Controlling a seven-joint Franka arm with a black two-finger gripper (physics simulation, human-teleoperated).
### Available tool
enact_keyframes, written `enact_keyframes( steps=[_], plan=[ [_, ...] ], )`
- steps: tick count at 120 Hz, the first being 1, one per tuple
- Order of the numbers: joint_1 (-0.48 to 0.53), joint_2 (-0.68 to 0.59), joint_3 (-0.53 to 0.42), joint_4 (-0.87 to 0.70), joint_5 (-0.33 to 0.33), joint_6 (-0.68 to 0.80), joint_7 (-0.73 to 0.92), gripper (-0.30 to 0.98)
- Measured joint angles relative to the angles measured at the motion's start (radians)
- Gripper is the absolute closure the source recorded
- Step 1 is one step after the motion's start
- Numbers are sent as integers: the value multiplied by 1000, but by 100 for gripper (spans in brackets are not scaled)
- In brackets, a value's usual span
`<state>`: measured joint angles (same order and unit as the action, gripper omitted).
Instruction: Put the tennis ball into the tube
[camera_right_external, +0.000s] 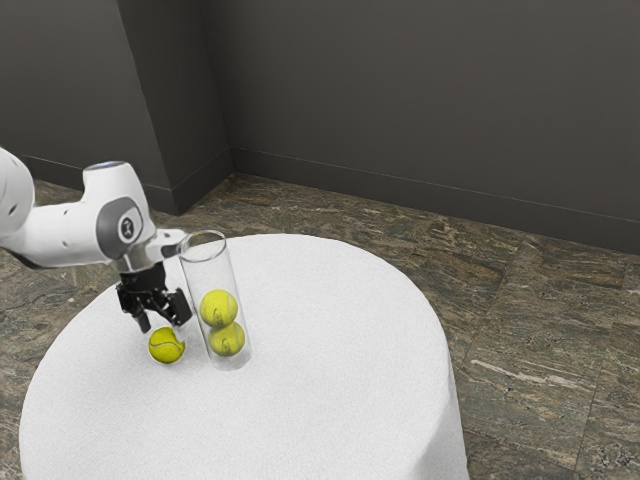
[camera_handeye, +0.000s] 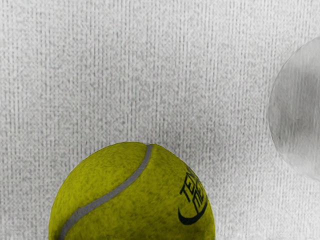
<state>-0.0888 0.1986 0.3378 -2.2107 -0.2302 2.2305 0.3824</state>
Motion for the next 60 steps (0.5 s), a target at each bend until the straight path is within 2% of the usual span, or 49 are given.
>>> enact_keyframes(
  steps=[60],
  plan=[
    [8, 6, 8, -33, -34, -6, -7, 0]
  ],
)
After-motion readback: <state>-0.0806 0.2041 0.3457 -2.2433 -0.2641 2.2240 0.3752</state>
